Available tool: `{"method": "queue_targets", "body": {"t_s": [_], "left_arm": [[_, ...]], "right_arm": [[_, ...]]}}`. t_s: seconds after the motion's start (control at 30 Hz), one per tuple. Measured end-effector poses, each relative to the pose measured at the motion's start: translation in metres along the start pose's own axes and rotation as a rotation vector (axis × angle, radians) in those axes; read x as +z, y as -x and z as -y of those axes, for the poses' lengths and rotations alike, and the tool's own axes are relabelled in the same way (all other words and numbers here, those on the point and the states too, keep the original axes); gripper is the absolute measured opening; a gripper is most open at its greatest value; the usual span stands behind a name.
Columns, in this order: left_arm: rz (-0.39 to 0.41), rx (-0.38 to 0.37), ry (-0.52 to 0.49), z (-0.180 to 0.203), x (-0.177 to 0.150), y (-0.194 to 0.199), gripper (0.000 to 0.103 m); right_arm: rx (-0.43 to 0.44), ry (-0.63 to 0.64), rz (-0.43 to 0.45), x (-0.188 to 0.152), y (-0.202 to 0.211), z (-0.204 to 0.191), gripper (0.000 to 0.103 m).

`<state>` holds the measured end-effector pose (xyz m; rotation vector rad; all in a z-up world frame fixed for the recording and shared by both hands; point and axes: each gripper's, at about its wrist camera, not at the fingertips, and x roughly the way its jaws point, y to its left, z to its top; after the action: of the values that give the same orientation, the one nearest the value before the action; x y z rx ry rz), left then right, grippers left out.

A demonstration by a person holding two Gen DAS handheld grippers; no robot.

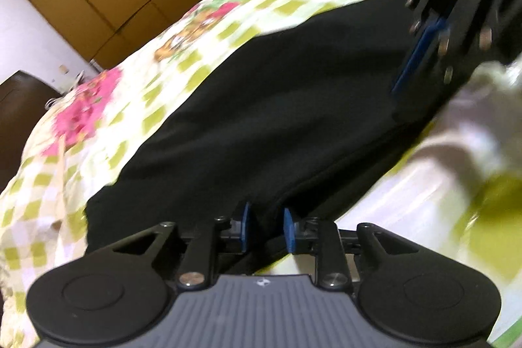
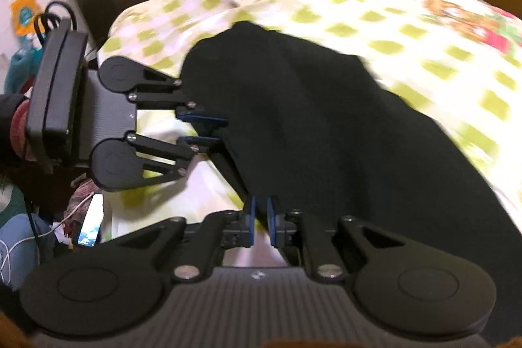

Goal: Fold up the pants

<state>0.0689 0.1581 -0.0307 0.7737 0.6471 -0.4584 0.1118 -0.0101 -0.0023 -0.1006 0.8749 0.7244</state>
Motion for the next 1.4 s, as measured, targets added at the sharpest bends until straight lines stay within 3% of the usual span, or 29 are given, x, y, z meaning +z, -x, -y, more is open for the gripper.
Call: {"method": "queue_targets", "body": {"t_s": [0.17,0.43,0.5,0.53,0.6,0.73,0.83,0.93,1.0,1.1,1.13,1.33,1.4], "left_arm": [[-0.022,0.066,-0.021,-0.029,-0.019,-0.008,0.048],[-0.069,0.160,-0.050,-0.054,-0.052,-0.026,0.049],[-0.063,0.192,-0.027,-0.059,-0.051,-0.027,0.048],[-0.058,0.204,-0.016,-0.061,-0.051,-0.026,0.044],[-0.044,0.228,0.005,-0.065,-0.050,-0.022,0.039],[-0.052,0.238,0.043,-0.072,-0.054,-0.021,0.038],[-0.050,0.231,0.041,-0.069,-0.057,-0.023,0.038],[-0.040,0.236,0.050,-0.069,-0.057,-0.022,0.038],[-0.033,0.240,0.050,-0.070,-0.057,-0.021,0.038],[-0.029,0.236,0.057,-0.072,-0.059,-0.022,0.038],[-0.026,0.236,0.059,-0.071,-0.059,-0.022,0.037],[0.013,0.265,0.131,-0.077,-0.060,-0.007,0.035],[-0.032,0.260,0.126,-0.073,-0.066,-0.018,0.035]], "right_arm": [[0.046,0.110,0.007,0.029,-0.057,-0.028,0.019],[-0.027,0.252,-0.024,0.042,-0.108,-0.061,0.020],[-0.041,0.268,-0.020,0.043,-0.110,-0.062,0.016],[-0.046,0.278,-0.024,0.044,-0.111,-0.065,0.007],[-0.034,0.287,-0.027,0.047,-0.110,-0.069,0.005],[0.011,0.251,-0.011,0.052,-0.103,-0.074,0.001],[-0.035,0.261,0.018,0.054,-0.107,-0.078,0.005],[-0.013,0.230,0.013,0.055,-0.114,-0.077,0.024],[-0.051,0.273,0.010,0.053,-0.122,-0.083,0.025],[-0.070,0.247,0.018,0.056,-0.125,-0.081,0.017],[-0.061,0.220,0.013,0.058,-0.126,-0.078,0.008],[0.015,0.134,0.027,0.066,-0.109,-0.077,0.006],[0.035,0.112,0.040,0.067,-0.111,-0.077,0.001]]}}
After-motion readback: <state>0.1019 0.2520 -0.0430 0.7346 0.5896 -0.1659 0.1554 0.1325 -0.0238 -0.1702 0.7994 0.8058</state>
